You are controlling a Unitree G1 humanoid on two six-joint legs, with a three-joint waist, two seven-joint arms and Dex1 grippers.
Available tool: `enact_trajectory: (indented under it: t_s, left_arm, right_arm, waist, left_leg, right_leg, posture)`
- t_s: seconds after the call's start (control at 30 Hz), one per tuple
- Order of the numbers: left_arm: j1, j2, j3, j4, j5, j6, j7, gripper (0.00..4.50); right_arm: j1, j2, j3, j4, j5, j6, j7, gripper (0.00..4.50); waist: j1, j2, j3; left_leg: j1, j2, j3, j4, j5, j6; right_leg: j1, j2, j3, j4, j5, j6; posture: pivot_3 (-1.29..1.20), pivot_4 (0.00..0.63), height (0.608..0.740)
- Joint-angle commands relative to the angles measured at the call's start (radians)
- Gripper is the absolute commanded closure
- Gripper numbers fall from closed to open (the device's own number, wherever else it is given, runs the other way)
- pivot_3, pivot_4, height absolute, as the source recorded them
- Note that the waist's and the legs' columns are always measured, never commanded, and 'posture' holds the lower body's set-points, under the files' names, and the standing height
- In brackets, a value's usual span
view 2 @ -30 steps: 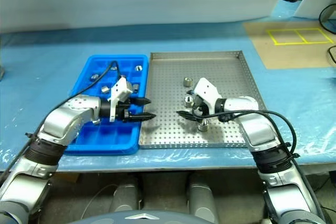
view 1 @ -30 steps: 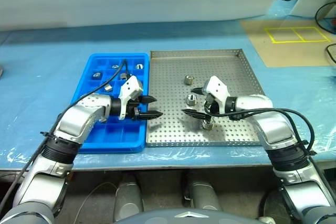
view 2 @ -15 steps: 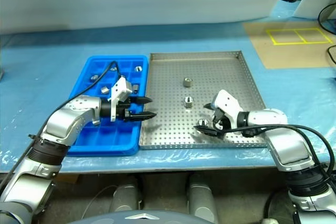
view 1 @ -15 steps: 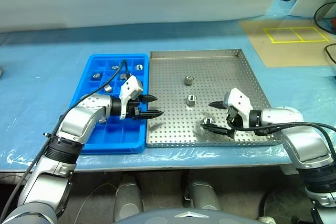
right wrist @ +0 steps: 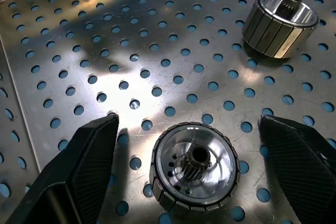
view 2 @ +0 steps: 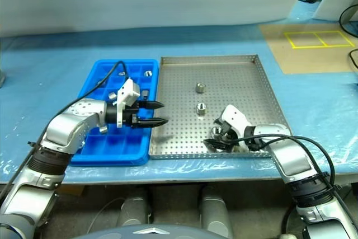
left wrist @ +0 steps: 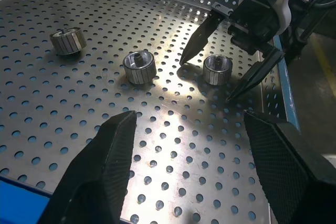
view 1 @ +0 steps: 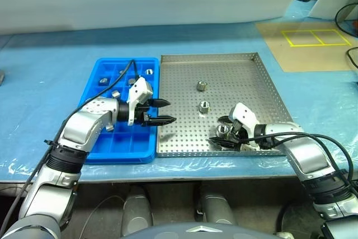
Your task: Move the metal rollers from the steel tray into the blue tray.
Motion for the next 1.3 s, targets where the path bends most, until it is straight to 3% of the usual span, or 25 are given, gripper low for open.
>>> enact_trajectory:
  t_s: [0.03, 0.07, 0.1, 0.27, 0.33, 0.6, 0.67, 0.77, 0.9, 1.1, 1.3]
  left_arm:
    - [0.001, 0.003, 0.013, -0.005, 0.008, -0.03, -0.003, 1.06]
    - [0.001, 0.002, 0.013, -0.003, 0.009, -0.032, -0.004, 1.06]
    - [0.002, 0.002, 0.014, -0.001, 0.01, -0.034, -0.005, 1.06]
    - [-0.001, 0.007, 0.023, 0.031, 0.035, -0.066, 0.002, 1.06]
    - [-0.006, 0.009, 0.037, 0.044, 0.04, -0.076, 0.013, 1.06]
    - [-0.011, 0.053, 0.144, 0.019, 0.012, -0.042, 0.066, 1.06]
    - [-0.013, 0.079, 0.195, 0.014, 0.009, -0.03, 0.095, 1.06]
    - [-0.001, 0.131, 0.279, 0.012, 0.007, -0.015, 0.142, 1.06]
    - [0.04, 0.175, 0.349, -0.017, 0.0, 0.015, 0.185, 1.06]
    - [0.121, 0.203, 0.448, -0.1, -0.03, 0.065, 0.251, 1.06]
    - [0.224, 0.222, 0.525, -0.215, -0.086, 0.137, 0.289, 1.06]
  right_arm:
    - [-0.005, -0.012, -0.013, 0.017, -0.015, -0.02, -0.006, 0.99]
    - [-0.01, -0.011, -0.012, 0.027, -0.024, -0.023, -0.015, 1.3]
    - [-0.009, -0.014, -0.01, 0.03, -0.022, -0.031, -0.003, 1.3]
    - [-0.017, -0.002, -0.007, 0.048, -0.033, -0.059, -0.002, 2.63]
    - [-0.019, -0.004, -0.007, 0.031, -0.012, -0.062, 0.026, 2.79]
    - [-0.173, 0.061, 0.02, 0.018, -0.01, -0.039, 0.022, 2.8]
    - [-0.27, 0.119, 0.054, 0.035, -0.01, -0.043, 0.032, 2.8]
    - [-0.437, 0.249, 0.118, 0.145, -0.028, -0.094, 0.042, 2.8]
    - [-0.583, 0.386, 0.161, 0.356, -0.077, -0.207, 0.027, 2.8]
    - [-0.723, 0.526, 0.17, 0.636, -0.106, -0.36, 0.045, 2.8]
    - [-0.745, 0.577, 0.173, 0.77, -0.14, -0.449, 0.076, 2.8]
  waist:
    - [0.0, 0.0, 0.0]
    - [0.0, 0.0, 0.0]
    - [0.0, 0.0, 0.0]
    - [0.0, 0.0, 0.0]
    - [-0.001, 0.0, 0.0]
    - [0.001, 0.0, 0.0]
    - [0.006, 0.0, 0.0]
    - [-0.011, -0.001, 0.001]
    - [0.009, -0.001, 0.001]
    - [0.054, -0.002, 0.002]
    - [0.072, -0.002, 0.002]
  left_leg:
    - [0.0, 0.0, 0.0, 0.0, 0.0, 0.0]
    - [0.0, 0.0, 0.0, 0.0, 0.0, 0.0]
    - [0.0, 0.0, 0.0, 0.0, 0.0, 0.0]
    - [0.0, 0.0, 0.0, 0.0, 0.0, 0.0]
    - [0.0, 0.0, 0.0, 0.001, 0.0, 0.0]
    - [0.0, 0.001, 0.0, 0.001, 0.0, 0.0]
    - [0.0, 0.001, 0.0, 0.001, 0.0, 0.0]
    - [-0.003, 0.001, 0.0, 0.001, 0.001, -0.001]
    - [-0.003, 0.004, -0.002, 0.0, 0.004, -0.006]
    - [-0.006, 0.004, -0.002, 0.001, 0.003, -0.006]
    - [-0.007, 0.005, -0.003, 0.0, 0.003, -0.006]
  right_leg:
    - [0.0, 0.0, 0.0, 0.0, 0.0, 0.0]
    - [0.0, 0.0, 0.0, 0.0, 0.0, 0.0]
    - [0.0, 0.0, 0.0, 0.0, 0.0, 0.0]
    - [0.0, 0.0, 0.0, 0.0, -0.003, 0.006]
    - [0.0, 0.0, 0.0, 0.0, -0.003, 0.006]
    - [-0.001, 0.0, 0.0, 0.002, -0.001, 0.002]
    - [-0.001, 0.0, 0.0, 0.002, 0.0, 0.0]
    - [-0.007, 0.0, 0.0, 0.004, 0.002, -0.003]
    - [-0.011, 0.001, -0.005, 0.012, 0.001, -0.007]
    - [-0.01, 0.0, -0.007, 0.009, 0.001, -0.007]
    - [-0.01, 0.0, -0.009, 0.01, 0.0, -0.008]
  posture:
    - [-0.22, 0.15, 0.74]
    - [-0.22, 0.15, 0.74]
    - [-0.22, 0.15, 0.74]
    - [-0.22, 0.15, 0.74]
    - [-0.21, 0.15, 0.74]
    - [-0.15, 0.15, 0.74]
    - [-0.1, 0.15, 0.74]
    - [-0.05, 0.15, 0.74]
    - [0.01, 0.15, 0.74]
    - [0.11, 0.15, 0.74]
    - [0.16, 0.15, 0.74]
